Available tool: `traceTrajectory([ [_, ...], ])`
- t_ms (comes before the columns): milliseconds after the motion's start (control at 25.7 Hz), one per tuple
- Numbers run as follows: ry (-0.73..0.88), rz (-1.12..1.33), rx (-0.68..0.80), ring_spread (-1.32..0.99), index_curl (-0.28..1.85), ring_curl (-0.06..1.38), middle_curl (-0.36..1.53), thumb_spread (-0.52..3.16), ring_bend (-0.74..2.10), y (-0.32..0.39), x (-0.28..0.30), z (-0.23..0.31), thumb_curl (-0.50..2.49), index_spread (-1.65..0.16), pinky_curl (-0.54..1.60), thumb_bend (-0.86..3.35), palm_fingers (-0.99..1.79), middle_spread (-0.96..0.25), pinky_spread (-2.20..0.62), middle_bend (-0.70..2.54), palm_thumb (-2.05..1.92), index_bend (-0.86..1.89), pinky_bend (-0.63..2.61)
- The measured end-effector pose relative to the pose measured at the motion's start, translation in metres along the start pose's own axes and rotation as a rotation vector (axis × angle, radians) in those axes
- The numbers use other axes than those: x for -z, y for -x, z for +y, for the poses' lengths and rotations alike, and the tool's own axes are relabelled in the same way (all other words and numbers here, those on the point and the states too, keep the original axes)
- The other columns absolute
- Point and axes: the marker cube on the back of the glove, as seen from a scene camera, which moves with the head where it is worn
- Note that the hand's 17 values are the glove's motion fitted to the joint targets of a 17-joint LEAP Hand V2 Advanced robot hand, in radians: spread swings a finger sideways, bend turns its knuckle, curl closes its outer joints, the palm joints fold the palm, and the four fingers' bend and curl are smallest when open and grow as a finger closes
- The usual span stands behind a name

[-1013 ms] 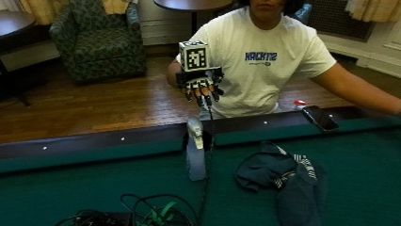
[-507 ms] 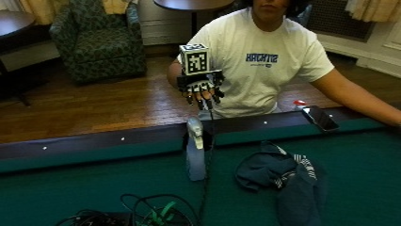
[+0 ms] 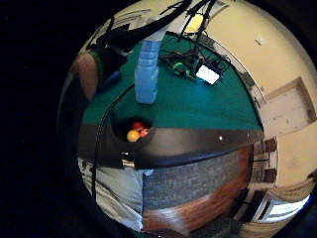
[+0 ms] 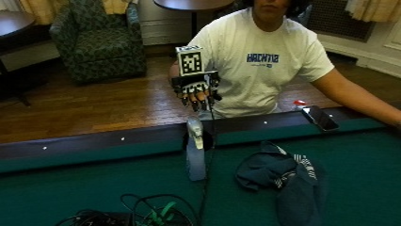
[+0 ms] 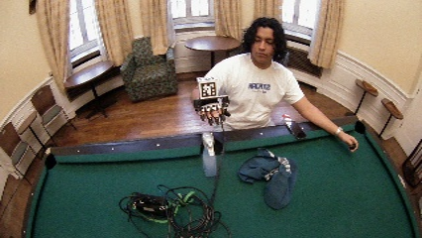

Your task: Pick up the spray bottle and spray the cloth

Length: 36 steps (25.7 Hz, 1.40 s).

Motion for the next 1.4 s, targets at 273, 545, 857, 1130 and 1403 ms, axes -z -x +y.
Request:
traceTrajectory([
  [273,-0.140,-0.167,-0.085,-0.11,0.23,0.28,0.31,1.02,0.44,-0.016,-0.020,-0.015,0.25,-0.39,0.28,0.02,0.72,-0.13,0.19,0.26,0.49,0.13,0.23],
  [545,-0.151,-0.415,-0.235,-0.11,0.24,0.30,0.33,1.04,0.43,-0.028,-0.035,-0.014,0.28,-0.38,0.30,0.02,0.74,-0.13,0.18,0.26,0.57,0.12,0.23],
  [857,-0.147,-0.685,-0.331,-0.11,0.24,0.31,0.35,1.06,0.42,-0.044,-0.050,-0.026,0.32,-0.37,0.31,0.03,0.75,-0.13,0.17,0.26,0.69,0.12,0.22],
  [1130,-0.146,-0.830,-0.390,-0.10,0.23,0.32,0.36,1.07,0.43,-0.052,-0.063,-0.036,0.33,-0.37,0.33,0.01,0.74,-0.13,0.16,0.26,0.72,0.10,0.23],
  [1403,-0.133,-0.943,-0.424,-0.10,0.22,0.32,0.37,1.05,0.43,-0.059,-0.075,-0.050,0.35,-0.36,0.34,-0.01,0.73,-0.12,0.15,0.26,0.78,0.10,0.23],
])
